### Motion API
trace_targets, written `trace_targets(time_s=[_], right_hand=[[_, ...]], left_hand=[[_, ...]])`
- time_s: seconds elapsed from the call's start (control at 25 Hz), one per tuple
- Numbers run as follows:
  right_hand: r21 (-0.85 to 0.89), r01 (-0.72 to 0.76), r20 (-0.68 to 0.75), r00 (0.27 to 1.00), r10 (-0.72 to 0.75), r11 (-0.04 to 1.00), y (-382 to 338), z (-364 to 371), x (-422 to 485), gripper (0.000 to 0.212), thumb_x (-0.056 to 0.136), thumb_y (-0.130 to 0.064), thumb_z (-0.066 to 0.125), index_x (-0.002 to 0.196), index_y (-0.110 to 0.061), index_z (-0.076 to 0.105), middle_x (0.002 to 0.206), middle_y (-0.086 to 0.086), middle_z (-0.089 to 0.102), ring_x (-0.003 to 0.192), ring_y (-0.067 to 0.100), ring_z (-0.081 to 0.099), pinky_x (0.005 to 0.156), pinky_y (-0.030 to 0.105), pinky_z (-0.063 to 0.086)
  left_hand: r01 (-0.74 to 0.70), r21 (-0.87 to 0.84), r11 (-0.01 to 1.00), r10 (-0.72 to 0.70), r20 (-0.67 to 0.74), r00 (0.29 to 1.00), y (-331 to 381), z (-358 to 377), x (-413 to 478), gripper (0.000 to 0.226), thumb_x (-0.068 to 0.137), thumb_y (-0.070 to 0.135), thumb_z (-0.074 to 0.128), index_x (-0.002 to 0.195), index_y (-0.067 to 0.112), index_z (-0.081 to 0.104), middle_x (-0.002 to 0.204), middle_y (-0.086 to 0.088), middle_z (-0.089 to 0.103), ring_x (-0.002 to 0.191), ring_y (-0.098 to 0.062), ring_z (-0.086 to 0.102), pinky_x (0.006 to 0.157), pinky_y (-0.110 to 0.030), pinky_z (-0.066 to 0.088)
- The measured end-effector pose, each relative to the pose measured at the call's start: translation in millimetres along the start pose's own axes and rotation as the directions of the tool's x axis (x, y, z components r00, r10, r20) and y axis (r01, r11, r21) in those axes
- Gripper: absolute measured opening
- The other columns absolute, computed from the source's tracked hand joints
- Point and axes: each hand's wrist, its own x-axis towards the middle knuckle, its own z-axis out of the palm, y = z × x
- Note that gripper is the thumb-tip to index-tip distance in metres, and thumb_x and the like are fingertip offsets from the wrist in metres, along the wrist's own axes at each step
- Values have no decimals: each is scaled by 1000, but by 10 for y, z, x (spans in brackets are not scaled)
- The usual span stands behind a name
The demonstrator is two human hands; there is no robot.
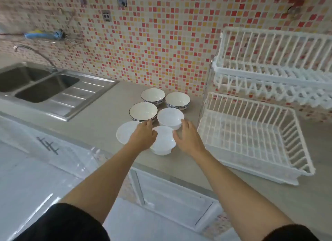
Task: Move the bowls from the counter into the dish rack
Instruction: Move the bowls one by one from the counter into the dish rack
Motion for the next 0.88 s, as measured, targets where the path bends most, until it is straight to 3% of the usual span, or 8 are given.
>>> trace_targets(time_s=[0.08, 0.24, 0.4, 0.52, 0.6, 0.68, 0.76, 0.88], right_hand=[[34, -175, 36, 984, 174, 984, 62, 238, 88, 59, 94, -38, 49, 140, -3, 34, 138, 17, 43, 129, 34, 43, 101, 40, 38], [133, -498, 144, 865, 480, 857, 267, 750, 205, 65, 92, -42, 52, 139, 1, 36, 140, 22, 45, 129, 36, 45, 102, 41, 38], [294, -633, 259, 774, 577, 717, 418, 1138, 324, 51, 89, -24, 56, 132, 2, 45, 128, 23, 58, 112, 39, 60, 90, 43, 51], [406, -601, 242, 797, 553, 688, 488, 1242, 191, 52, 84, -7, 48, 136, -4, 42, 129, 18, 57, 109, 36, 59, 87, 48, 54], [461, -531, 175, 840, 514, 711, 518, 1195, 56, 55, 80, -9, 45, 135, -9, 38, 130, 16, 53, 113, 35, 56, 87, 54, 54], [501, -415, 88, 897, 432, 759, 474, 1069, -9, 53, 83, -10, 47, 136, -13, 36, 132, 12, 51, 117, 32, 54, 91, 55, 52], [566, -269, -28, 939, 344, 779, 259, 814, 32, 48, 91, -13, 52, 136, -19, 37, 132, 2, 52, 112, 29, 60, 90, 48, 54], [647, -77, -170, 956, 241, 759, -270, 280, 247, 38, 94, -26, 56, 128, -28, 39, 127, -12, 52, 107, 12, 62, 86, 19, 52]], left_hand=[[98, 11, 995, -98, 43, 994, -115, 187, 34, 44, 97, 22, 39, 134, -1, 42, 131, -23, 50, 119, -40, 49, 98, -43, 39], [222, -98, 970, -207, 145, 968, -279, 592, 19, 44, 98, 22, 41, 135, -3, 39, 131, -23, 48, 120, -40, 51, 99, -43, 40], [149, -153, 977, -126, 152, 980, -375, 788, 75, 59, 97, 17, 45, 147, -1, 22, 148, -22, 34, 132, -37, 43, 105, -40, 39], [123, -230, 965, -96, 127, 987, -364, 812, 59, 68, 96, 18, 46, 151, 1, 10, 152, -21, 29, 136, -36, 40, 107, -39, 38], [129, -343, 931, -101, 97, 990, -312, 744, 45, 69, 98, 26, 43, 153, 5, 6, 156, -20, 24, 141, -34, 33, 111, -38, 32], [157, -473, 867, -138, 76, 988, -244, 567, 50, 64, 100, 36, 36, 155, 16, 9, 150, -19, 33, 136, -35, 39, 108, -39, 33], [168, -589, 790, -168, 54, 984, -177, 279, 100, 57, 99, 46, 30, 152, 26, 20, 137, -16, 47, 125, -35, 48, 100, -38, 36], [36, -787, 616, -141, -65, 988, -53, -262, 248, 48, 99, 52, 20, 131, 21, 37, 115, -6, 61, 112, -30, 57, 89, -36, 42]])
